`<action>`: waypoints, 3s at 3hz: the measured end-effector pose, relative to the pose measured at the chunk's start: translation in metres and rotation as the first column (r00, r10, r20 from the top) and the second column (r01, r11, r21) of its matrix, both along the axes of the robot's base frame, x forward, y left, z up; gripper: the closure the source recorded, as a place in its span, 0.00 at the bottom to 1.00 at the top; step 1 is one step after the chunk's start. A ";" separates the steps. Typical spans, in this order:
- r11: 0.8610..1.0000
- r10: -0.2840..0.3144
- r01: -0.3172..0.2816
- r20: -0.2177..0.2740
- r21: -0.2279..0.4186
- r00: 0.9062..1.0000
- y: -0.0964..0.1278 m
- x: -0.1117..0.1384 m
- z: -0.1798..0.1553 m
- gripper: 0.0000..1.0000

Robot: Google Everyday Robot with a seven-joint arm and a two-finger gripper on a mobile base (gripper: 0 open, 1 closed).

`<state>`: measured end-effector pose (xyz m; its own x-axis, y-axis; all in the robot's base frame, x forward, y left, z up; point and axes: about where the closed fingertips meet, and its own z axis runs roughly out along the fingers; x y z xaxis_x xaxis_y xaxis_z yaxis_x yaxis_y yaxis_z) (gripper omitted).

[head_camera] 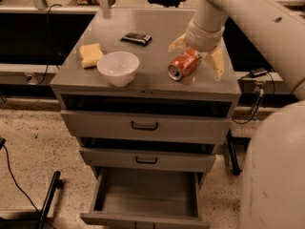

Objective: Place coke can into bottom drawer

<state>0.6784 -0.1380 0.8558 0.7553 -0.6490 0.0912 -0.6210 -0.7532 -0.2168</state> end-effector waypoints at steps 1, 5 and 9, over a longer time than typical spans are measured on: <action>1.000 0.004 -0.004 -0.027 -0.006 1.000 0.005 0.003 -0.016 0.11; 1.000 0.021 -0.021 -0.037 -0.001 0.999 0.014 0.004 -0.024 0.41; 0.965 -0.027 0.018 0.030 0.261 0.999 0.011 -0.005 0.034 0.55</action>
Offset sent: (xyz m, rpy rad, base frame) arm 0.0007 0.0104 -0.0252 -0.0180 0.0536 0.0133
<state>0.6737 -0.1275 0.8902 0.7395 -0.6706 -0.0589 -0.6267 -0.6538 -0.4240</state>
